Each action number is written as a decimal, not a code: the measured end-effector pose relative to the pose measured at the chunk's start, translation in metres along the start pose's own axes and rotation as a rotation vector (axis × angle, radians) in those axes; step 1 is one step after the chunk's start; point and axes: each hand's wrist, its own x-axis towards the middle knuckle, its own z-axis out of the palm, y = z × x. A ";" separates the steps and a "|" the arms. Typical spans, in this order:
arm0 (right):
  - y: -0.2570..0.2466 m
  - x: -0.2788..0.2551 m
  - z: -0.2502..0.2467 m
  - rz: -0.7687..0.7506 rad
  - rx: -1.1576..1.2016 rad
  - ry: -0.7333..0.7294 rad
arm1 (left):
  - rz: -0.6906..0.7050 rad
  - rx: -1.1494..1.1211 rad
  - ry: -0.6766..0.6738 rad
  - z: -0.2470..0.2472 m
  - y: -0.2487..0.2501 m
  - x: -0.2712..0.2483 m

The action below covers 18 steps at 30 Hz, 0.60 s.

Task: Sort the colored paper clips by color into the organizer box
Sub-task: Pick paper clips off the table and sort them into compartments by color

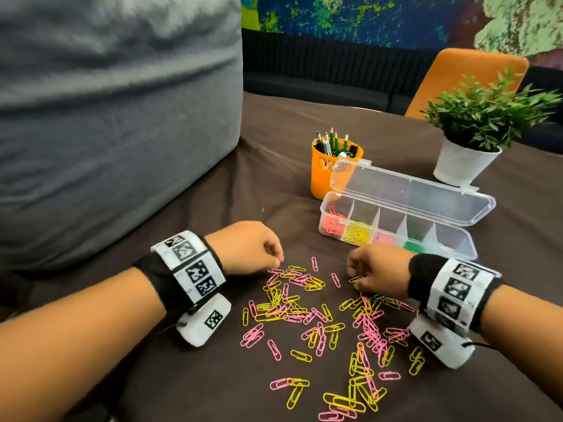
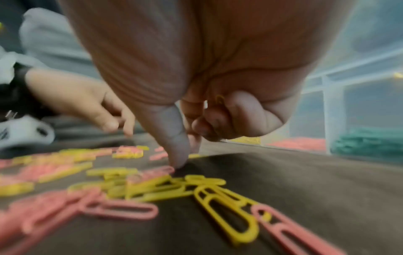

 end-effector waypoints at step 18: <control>-0.040 0.014 -0.005 0.122 0.564 0.024 | -0.078 -0.307 -0.144 -0.004 0.002 0.032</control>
